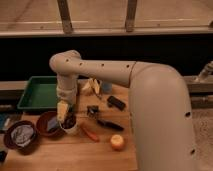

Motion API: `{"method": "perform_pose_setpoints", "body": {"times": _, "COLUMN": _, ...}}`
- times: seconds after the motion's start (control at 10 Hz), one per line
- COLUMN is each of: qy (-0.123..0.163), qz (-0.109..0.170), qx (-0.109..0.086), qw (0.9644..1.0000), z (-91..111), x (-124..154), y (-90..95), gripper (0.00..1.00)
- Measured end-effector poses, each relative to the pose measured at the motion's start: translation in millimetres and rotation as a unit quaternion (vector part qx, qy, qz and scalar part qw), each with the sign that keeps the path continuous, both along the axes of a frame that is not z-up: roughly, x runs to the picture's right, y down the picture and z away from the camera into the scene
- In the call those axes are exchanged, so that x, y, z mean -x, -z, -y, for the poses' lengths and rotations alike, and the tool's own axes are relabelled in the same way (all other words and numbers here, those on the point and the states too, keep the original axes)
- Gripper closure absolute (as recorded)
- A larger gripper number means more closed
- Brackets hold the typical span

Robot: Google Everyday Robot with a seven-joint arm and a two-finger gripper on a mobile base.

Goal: Place grapes in paper cup

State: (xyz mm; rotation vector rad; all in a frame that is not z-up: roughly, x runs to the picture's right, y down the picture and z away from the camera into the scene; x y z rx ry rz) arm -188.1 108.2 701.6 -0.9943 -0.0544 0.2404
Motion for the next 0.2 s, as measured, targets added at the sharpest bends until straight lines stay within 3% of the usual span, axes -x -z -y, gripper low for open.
{"method": "perform_pose_setpoints", "body": {"times": 0.2, "qy": 0.001, "qz": 0.001, "qx": 0.0, "qw": 1.0, "z": -0.4, "x": 0.6, "y": 0.0, "gripper": 0.2}}
